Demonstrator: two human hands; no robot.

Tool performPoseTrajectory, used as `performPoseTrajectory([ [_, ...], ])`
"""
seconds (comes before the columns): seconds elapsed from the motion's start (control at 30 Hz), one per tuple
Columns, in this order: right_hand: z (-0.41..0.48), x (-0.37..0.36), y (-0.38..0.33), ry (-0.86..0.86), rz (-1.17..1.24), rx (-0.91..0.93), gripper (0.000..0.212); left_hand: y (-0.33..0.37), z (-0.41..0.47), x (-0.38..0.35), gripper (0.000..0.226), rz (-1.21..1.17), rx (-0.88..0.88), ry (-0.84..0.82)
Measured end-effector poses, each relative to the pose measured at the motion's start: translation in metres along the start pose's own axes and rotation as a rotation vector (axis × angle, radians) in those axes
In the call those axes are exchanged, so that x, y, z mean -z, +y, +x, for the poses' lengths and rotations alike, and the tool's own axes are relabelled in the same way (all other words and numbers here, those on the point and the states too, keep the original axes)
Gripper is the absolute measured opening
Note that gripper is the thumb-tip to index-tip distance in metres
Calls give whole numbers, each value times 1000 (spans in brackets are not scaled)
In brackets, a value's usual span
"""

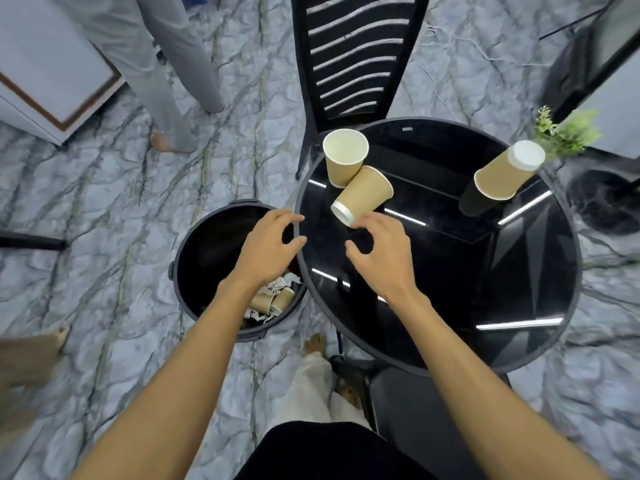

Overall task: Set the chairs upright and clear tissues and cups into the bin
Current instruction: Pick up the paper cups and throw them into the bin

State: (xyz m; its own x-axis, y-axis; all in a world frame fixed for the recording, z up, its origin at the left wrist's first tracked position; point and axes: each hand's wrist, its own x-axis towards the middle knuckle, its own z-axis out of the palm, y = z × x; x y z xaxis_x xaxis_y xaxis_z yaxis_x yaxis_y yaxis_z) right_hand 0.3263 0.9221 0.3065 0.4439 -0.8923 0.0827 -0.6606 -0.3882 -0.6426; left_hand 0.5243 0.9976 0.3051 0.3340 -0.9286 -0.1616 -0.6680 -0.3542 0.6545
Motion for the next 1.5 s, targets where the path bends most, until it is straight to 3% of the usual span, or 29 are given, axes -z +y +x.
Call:
performPoseTrajectory([
  [0.37,66,-7,13,69,-40,9,46,33,88,6,43,-74,-106,109],
  [0.53,92,-18,18,23,-75,-19,65,46,126,3,54,-148,-137,144],
  [0.8,110,-36,36,-68,-110,-69,87,51,177,-16,79,-142,-185,-12],
  [1.23,106,-33,48,-74,-115,-52,87,45,186,-23,78,-150,-173,3],
  [1.5,96,-18,48,-40,-114,-68,77,47,169,-16,83,-199,-122,50],
])
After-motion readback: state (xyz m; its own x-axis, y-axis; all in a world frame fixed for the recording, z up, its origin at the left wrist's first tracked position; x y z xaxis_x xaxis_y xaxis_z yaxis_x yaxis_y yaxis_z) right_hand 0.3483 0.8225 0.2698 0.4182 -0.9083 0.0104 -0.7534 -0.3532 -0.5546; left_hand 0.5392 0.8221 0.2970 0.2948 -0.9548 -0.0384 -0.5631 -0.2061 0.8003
